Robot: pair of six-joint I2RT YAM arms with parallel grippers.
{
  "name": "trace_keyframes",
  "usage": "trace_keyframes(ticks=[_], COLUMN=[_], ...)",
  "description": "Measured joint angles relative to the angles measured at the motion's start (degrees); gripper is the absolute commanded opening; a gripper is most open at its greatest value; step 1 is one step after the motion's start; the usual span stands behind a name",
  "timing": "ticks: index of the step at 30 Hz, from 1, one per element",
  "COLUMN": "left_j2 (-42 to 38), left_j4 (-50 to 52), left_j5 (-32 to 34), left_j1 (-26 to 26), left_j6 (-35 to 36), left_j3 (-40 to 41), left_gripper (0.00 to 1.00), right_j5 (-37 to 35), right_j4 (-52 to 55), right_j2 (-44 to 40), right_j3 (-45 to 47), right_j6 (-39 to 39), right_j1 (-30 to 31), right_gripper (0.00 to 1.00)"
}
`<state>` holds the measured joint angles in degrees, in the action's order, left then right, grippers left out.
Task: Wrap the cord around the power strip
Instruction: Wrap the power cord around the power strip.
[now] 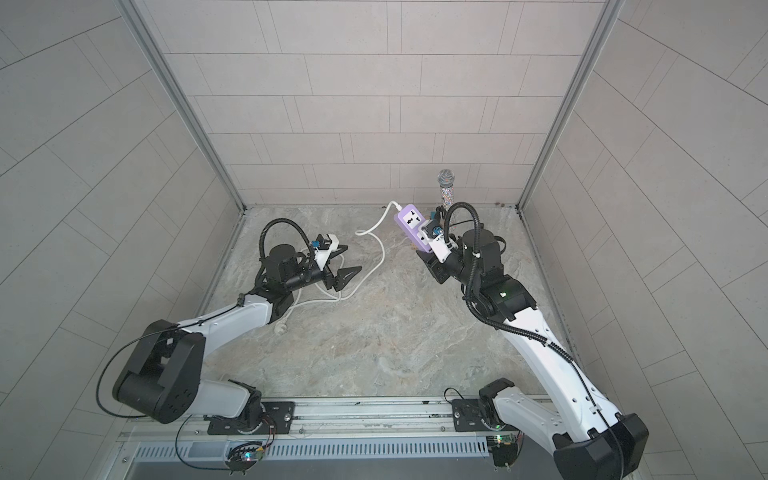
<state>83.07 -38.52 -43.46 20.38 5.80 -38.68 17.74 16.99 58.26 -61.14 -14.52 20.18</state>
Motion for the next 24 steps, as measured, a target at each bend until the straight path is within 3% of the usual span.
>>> trace_keyframes(ticks=[7,10,17,20,21,24], left_j2=[9.7,13.4,17.9,19.0,19.3,19.7], left_j4=[-3.8,-5.9,-6.7,-7.1,-7.1,-7.0], left_j5=[1.6,1.7,2.0,1.4,1.1,0.0], left_j1=[2.3,3.2,6.0,6.8,7.1,8.0], left_j6=[-0.3,-1.7,-2.4,-2.8,-2.8,-2.9], left_j3=[0.1,-0.3,-3.8,-4.9,-5.4,-7.1], left_gripper=[0.87,0.82,0.27,0.04,0.0,0.0], right_j5=[1.6,1.6,-1.1,-4.9,-6.2,-9.9], right_j4=[0.5,0.8,0.0,-3.1,-4.2,-7.3], right_j2=[0.9,0.9,0.9,0.5,0.2,-0.6], right_j3=[-3.5,-4.3,-5.1,-3.8,-3.1,-1.0], right_j6=[1.5,2.0,5.0,8.1,9.5,14.3], right_j1=[0.0,0.0,-0.1,-1.3,-2.2,-5.7], right_gripper=[0.15,0.12,0.0,0.0,0.0,0.0])
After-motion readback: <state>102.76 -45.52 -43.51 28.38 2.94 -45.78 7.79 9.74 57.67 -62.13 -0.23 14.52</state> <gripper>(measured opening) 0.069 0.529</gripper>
